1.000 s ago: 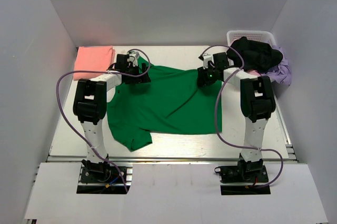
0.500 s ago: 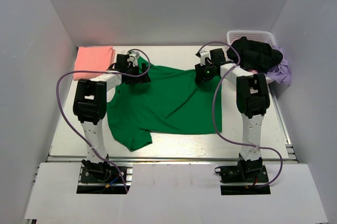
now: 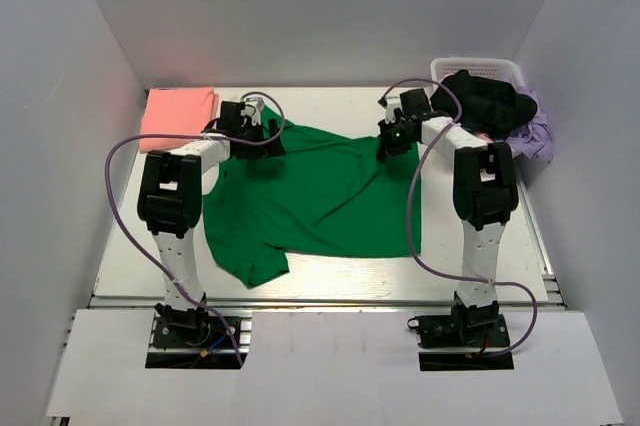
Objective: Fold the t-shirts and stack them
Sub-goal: Flatten out the tshirt
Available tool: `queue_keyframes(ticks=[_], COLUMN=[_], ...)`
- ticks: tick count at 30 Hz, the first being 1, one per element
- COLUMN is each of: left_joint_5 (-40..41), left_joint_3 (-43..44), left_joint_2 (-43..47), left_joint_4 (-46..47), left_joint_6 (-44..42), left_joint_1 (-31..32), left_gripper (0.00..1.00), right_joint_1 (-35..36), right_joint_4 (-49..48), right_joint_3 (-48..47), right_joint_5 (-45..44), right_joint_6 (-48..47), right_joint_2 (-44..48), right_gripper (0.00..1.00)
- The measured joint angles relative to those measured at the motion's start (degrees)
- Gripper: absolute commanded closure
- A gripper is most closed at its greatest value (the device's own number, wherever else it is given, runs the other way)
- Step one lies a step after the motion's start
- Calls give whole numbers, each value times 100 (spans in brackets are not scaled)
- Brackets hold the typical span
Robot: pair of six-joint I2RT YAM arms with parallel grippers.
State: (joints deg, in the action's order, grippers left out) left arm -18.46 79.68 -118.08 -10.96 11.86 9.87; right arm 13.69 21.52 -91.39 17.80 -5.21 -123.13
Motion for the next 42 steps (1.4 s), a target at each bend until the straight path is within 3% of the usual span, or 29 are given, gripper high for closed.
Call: queue_keyframes(ticks=[6,13,15,17,21,32,42], left_joint_5=[-26,-63,-55,-42,-35,-17,-17], left_joint_3=[4,55,37,-9,-155,-627,-636], left_joint_2=[433,946,1014,1058,1115,1246,1246], left_joint_4=[-15,63,68,68,42,-66,-63], left_joint_6=[2,-2,-4,-7,-20,-28,-28], left_joint_1=[0,-4,-4,-4,-4,-4,-4], left_gripper=[0,0,0,0,0,0,0], right_joint_1=[-2,-2,-2,-2,0,-2,-7], right_joint_4=[490,573,573,573,570,330,59], right_joint_3=[-111,-146,-146,-146,-142,841,949], right_joint_5=[-505,-531,-487,-433,-396,-496,-122], right_joint_6=[542,682,680,684,669,678,678], right_joint_2=[433,459,452,437,374,568,640], right_gripper=[95,80,74,58,51,49,49])
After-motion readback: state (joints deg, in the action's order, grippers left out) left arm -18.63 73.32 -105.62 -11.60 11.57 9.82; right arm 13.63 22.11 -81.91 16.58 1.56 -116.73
